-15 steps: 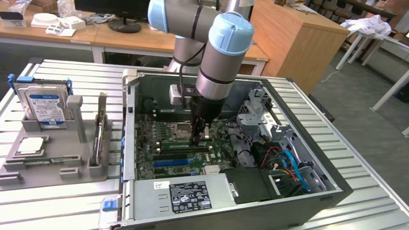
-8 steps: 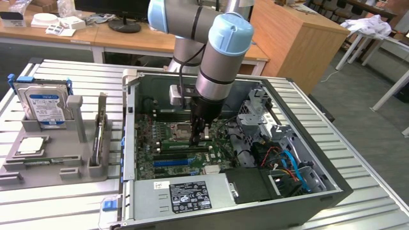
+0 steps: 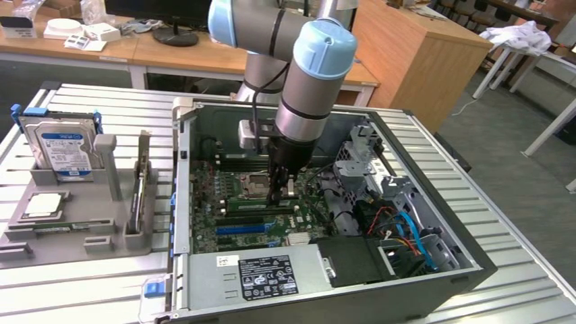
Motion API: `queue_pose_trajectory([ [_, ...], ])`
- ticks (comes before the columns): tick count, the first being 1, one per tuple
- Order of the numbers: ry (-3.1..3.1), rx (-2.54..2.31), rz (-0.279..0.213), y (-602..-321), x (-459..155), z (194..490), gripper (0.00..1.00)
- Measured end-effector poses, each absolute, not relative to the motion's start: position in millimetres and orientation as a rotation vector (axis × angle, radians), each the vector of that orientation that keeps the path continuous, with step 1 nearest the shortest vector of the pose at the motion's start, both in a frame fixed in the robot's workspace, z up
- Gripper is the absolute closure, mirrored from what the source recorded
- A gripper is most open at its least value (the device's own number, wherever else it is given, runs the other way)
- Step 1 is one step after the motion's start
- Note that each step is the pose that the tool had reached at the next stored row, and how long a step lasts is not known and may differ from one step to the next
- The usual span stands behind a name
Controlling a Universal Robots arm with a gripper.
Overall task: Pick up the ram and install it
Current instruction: 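Insert the ram into the slot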
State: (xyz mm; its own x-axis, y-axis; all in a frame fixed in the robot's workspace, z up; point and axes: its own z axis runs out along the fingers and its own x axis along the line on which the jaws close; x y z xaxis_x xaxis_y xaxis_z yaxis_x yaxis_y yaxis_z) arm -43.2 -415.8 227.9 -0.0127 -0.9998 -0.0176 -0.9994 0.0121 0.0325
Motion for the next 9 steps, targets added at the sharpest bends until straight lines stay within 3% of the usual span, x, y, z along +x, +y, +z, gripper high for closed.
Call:
queue_pose_trajectory([
  [9,-2.227,2.2,-0.055,-415.8,-43.3,227.8,0.88],
])
